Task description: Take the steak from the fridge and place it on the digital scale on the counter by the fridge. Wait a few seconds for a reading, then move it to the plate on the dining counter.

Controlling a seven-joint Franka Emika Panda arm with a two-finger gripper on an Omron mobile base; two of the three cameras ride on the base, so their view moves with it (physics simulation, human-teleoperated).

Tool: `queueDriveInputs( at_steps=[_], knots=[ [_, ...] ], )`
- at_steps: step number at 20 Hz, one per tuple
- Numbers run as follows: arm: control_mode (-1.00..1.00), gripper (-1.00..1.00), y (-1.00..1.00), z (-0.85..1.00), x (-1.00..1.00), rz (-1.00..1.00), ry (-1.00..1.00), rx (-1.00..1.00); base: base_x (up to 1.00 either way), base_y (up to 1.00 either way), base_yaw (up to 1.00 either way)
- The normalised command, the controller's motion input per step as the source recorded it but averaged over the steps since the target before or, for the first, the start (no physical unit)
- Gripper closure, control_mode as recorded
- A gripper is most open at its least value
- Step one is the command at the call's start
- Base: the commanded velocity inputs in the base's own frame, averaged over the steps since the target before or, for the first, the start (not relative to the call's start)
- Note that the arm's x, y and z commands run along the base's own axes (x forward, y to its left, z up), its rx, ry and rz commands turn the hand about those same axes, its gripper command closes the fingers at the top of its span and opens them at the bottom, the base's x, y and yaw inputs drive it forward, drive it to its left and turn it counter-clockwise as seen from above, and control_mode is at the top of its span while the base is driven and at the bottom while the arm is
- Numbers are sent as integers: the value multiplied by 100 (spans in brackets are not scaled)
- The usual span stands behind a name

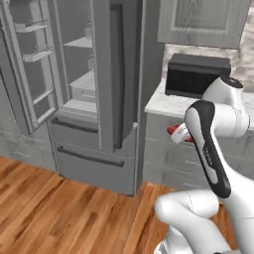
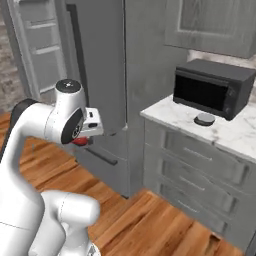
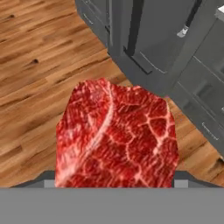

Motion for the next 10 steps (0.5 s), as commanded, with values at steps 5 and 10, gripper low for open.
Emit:
queueDriveInputs(
  at_steps=[5, 10],
  knots=[
    [100, 100, 0, 0, 0, 0, 0, 0, -63, 9, 93],
    [100, 100, 0, 0, 0, 0, 0, 0, -49, 20, 95]
  ],
)
